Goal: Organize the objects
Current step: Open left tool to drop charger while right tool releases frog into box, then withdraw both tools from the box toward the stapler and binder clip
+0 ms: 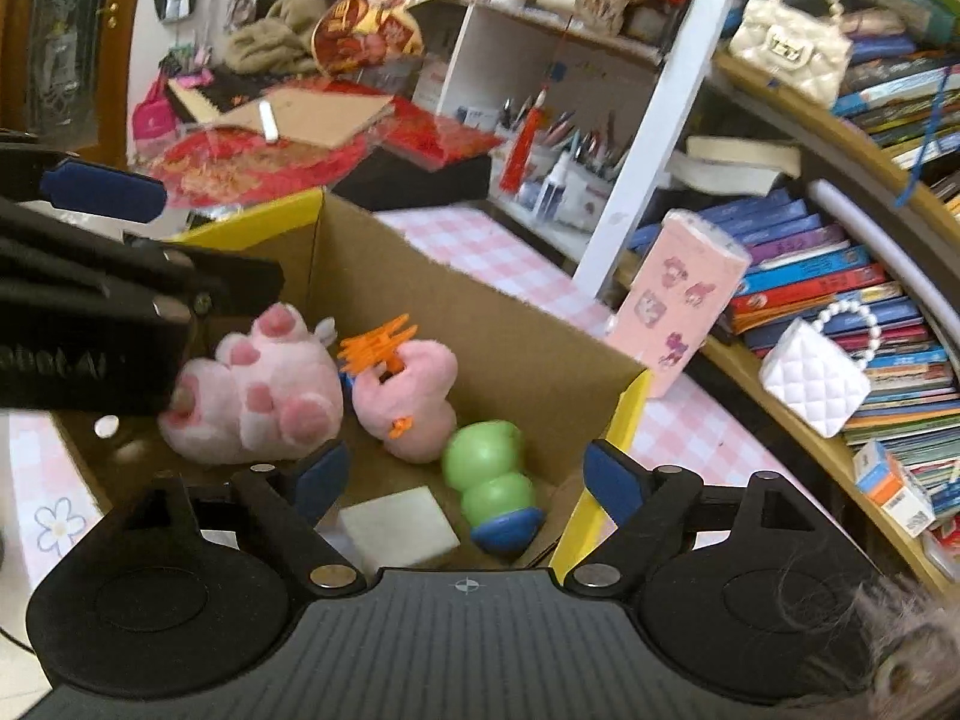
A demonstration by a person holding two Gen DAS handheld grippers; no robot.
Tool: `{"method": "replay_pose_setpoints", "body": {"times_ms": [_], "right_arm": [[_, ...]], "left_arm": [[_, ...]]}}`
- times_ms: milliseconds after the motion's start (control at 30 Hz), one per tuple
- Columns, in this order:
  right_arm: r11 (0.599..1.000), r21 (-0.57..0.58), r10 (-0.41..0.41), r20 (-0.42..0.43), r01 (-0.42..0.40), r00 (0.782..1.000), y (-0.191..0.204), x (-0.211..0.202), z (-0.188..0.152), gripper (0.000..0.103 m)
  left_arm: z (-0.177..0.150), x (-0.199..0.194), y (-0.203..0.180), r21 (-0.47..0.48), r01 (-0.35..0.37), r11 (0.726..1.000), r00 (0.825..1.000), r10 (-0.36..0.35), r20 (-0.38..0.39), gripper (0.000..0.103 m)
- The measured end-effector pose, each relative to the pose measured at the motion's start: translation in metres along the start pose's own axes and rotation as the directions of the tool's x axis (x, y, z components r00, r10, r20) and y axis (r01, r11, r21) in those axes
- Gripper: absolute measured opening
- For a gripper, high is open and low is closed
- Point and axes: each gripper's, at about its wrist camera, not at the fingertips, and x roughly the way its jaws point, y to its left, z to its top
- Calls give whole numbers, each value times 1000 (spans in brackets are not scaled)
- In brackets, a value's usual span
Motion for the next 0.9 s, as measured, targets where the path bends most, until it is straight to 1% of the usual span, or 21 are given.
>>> {"method": "replay_pose_setpoints", "body": {"times_ms": [167,333,433,500,567,733,900], "right_arm": [[998,52,-41,47,39,998,2,-24,-1,84],[991,108,-86,74,78,994,8,-50,-6,84],[985,143,-110,80,98,991,13,-64,-11,84],[979,172,-125,81,110,989,17,-74,-17,84],[973,203,-132,78,114,988,22,-82,-22,84],[956,274,-126,47,109,991,36,-100,-38,84],[947,301,-117,-1,112,993,54,-113,-56,84]], "left_arm": [[-2,-21,7,-15,-8,1000,1000,8,29,76],[-12,-41,14,-18,-15,1000,999,15,35,77],[-19,-53,20,-23,-24,999,999,25,32,82],[-25,-61,25,-28,-32,999,999,33,26,83],[-32,-69,29,-34,-37,999,999,37,16,84],[-50,-85,37,-40,-36,999,999,36,-18,85],[-68,-98,40,-33,-35,999,998,34,-50,85]]}}
